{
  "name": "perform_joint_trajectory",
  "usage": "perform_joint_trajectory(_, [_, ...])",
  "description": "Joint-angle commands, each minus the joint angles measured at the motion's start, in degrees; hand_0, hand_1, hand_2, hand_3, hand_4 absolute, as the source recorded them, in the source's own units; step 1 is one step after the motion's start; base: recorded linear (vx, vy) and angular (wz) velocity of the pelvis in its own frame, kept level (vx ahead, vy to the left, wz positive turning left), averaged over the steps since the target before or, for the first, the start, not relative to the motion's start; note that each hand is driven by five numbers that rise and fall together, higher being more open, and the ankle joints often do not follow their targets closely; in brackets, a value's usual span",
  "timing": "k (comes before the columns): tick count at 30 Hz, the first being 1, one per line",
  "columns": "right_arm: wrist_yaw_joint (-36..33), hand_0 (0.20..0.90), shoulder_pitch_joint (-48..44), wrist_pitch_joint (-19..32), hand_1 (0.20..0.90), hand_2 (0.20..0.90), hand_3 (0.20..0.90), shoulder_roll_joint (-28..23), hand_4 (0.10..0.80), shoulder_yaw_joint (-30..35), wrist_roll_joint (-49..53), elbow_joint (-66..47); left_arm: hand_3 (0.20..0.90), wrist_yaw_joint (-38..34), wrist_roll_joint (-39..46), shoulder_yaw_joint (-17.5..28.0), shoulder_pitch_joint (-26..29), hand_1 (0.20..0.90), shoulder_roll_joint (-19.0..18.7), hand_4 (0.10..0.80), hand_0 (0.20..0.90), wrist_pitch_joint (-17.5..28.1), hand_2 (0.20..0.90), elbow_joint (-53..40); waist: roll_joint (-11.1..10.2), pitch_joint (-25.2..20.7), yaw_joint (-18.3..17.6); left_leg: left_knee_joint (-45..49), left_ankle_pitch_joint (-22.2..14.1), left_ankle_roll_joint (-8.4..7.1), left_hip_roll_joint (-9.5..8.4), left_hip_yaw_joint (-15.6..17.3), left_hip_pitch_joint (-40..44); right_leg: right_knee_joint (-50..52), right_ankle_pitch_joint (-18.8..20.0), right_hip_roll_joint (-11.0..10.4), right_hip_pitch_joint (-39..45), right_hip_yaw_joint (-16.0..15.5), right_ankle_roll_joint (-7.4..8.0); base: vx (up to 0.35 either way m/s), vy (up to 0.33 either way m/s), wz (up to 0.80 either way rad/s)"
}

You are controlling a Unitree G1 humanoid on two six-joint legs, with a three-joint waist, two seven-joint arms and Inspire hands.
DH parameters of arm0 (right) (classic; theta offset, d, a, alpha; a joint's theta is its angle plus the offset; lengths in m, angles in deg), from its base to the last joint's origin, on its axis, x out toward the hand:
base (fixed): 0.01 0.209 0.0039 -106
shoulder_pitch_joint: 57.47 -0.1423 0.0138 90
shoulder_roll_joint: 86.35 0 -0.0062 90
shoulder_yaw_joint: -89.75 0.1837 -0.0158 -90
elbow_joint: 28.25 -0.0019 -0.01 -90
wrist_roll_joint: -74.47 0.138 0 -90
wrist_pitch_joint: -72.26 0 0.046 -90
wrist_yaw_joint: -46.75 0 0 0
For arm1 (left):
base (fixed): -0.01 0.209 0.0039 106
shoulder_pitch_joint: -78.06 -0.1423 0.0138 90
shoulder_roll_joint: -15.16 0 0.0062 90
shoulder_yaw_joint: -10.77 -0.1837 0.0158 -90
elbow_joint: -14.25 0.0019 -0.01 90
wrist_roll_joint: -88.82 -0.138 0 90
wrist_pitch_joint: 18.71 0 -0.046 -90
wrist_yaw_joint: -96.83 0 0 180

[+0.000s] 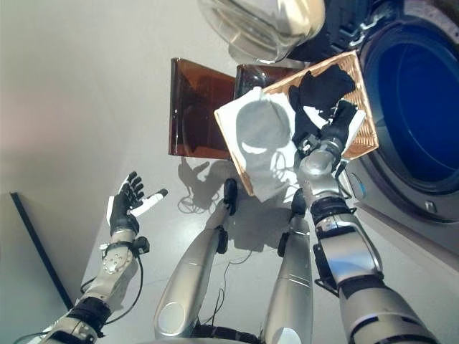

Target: Pick up the clothes and place them into the washing machine

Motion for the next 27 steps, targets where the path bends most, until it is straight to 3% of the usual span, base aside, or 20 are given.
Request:
perform_joint_trajectory(1, [2.1,0.200,2.1,9.0,0.200,0.200,0.200,-1.7,0.300,2.9,4.0,-9.7,0.900,-0.8,-1.1,2.8,-4.1,0.900,-0.7,0.800,0.900,1.4,0.900,1.2,2.0,-3.0,-0.4,-0.6,-2.3,-2.40,-1.14,2.3,-0.4,3.1,-5.8,1.0,3.2,2.3,-0.83,0.058,-0.001,-0.10])
perform_joint_trajectory(8, [5.3,0.200,8.5,13.4,0.200,0.200,0.200,0.8,0.300,7.2,11.6,-15.1,0.900,0.3,-1.4,2.1,-5.3,0.900,1.0,0.800,0.900,1.1,0.900,1.8,3.2,-5.2,-1.0,-1.0,-2.9,-2.41,-1.13,2.8,2.0,2.0,-6.3,0.9,5.5,2.9,-0.85,0.051,0.001,-0.11])
perform_joint_trajectory(17, [12.6,0.200,11.2,19.5,0.200,0.200,0.200,2.9,0.300,13.8,27.4,-19.6,0.900,3.3,-0.3,0.6,-6.5,0.900,3.2,0.800,0.900,0.8,0.900,2.2,6.6,-7.9,-1.5,-1.7,-3.1,-2.51,-1.43,3.6,3.5,1.5,-7.0,0.8,6.4,4.2,-0.91,0.023,0.001,-0.06])
perform_joint_trajectory(27, [14.8,0.200,7.7,21.9,0.200,0.200,0.200,-2.0,0.300,19.4,33.3,-18.3,0.900,6.0,0.6,-0.5,-7.6,0.900,4.3,0.800,0.900,0.9,0.900,2.9,8.8,-9.5,-2.0,-2.1,-3.6,-2.56,-1.72,4.2,4.2,2.4,-7.9,0.7,6.2,5.2,-1.04,0.015,-0.001,-0.03])
